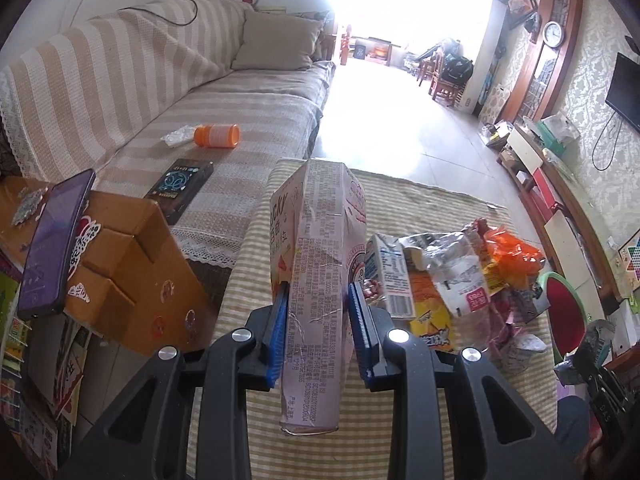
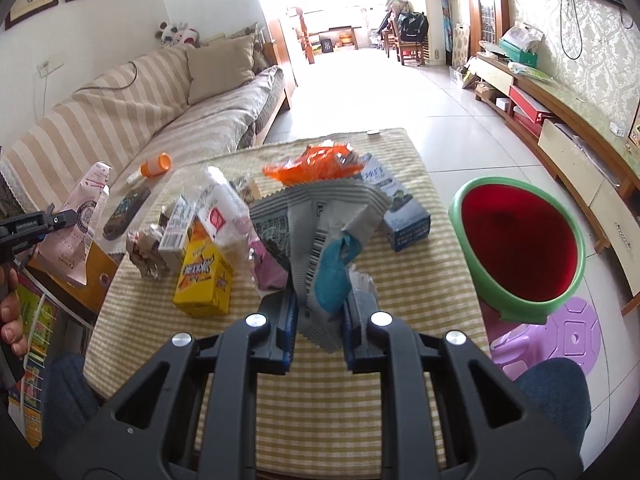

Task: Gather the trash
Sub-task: 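Carry the foil wrapper and pink box over the red bucket with both tools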

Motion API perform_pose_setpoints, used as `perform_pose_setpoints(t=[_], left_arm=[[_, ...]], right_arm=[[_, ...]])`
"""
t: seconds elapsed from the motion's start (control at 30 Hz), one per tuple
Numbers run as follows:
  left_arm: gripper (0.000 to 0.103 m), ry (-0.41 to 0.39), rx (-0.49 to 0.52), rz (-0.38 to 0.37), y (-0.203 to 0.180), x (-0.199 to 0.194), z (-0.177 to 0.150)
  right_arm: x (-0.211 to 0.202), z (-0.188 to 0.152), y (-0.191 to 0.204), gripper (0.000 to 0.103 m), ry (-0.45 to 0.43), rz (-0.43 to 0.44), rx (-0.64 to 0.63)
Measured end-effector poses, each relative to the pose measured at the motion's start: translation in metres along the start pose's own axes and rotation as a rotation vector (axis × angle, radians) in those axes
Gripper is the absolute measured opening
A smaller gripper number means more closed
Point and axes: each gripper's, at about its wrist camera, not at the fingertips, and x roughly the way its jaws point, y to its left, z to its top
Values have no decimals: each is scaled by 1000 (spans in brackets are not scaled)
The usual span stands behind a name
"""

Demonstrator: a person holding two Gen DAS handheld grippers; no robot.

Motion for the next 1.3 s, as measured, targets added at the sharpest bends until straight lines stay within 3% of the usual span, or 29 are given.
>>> perform_pose_setpoints(t=[0.3, 0.57, 0.97, 1.3], left_arm=[[26, -31, 112, -137, -83, -11, 11], [27, -31, 238, -279, -177, -10, 12], [27, 29, 428, -491, -324, 15, 2], [27, 105, 484, -569, -391, 45, -9]], right_arm=[[-15, 27, -31, 18, -62, -30, 30], [-22, 50, -94, 18, -91, -115, 99], [-16, 68, -199, 18, -72, -214, 245], [-5, 80, -249, 18, -53, -228, 305]])
